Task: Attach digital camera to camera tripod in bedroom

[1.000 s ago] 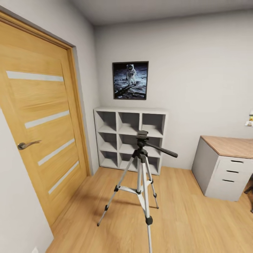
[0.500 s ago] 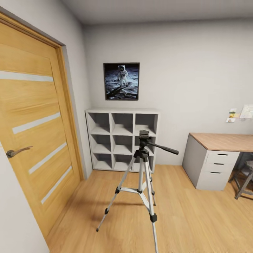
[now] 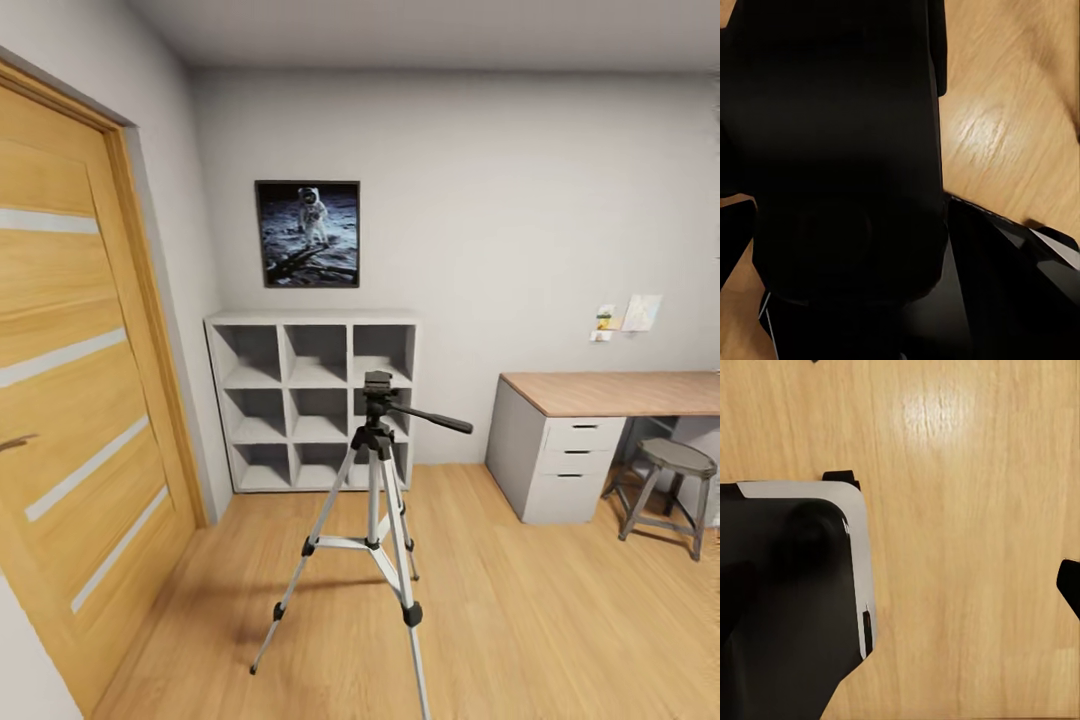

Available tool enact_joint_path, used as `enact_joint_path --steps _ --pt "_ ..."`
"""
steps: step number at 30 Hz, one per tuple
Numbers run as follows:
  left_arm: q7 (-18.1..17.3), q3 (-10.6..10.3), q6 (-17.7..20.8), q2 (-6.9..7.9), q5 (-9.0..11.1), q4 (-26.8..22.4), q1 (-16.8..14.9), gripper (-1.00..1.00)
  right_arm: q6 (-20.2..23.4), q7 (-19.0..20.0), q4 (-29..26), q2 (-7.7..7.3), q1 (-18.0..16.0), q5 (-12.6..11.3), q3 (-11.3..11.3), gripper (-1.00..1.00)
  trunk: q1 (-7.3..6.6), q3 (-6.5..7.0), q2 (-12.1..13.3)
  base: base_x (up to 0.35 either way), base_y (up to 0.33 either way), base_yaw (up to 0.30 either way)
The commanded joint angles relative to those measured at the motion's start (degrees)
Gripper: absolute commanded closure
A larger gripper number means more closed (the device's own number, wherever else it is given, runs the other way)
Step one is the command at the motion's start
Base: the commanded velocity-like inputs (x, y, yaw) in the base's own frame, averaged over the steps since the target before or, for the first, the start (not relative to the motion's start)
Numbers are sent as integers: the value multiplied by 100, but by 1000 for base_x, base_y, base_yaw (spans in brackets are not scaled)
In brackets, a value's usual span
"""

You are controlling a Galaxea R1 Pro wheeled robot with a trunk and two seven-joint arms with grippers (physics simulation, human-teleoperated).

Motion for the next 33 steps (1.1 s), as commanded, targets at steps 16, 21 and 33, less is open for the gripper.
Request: enact_joint_path --steps 16,21,33 --pt "3 -7 15 4 51 -1 -1 100 -38 20 18 -9 -7 59 -49 -100 2 3 -4 0 0 -36" --pt "6 -7 9 3 51 -5 -1 100 -42 20 18 -7 -7 59 -49 -100 2 3 -4 37 0 -1" --pt "2 -7 17 1 42 -2 -4 100 -30 15 18 -3 -7 59 -49 -100 2 3 -4 160 0 0"
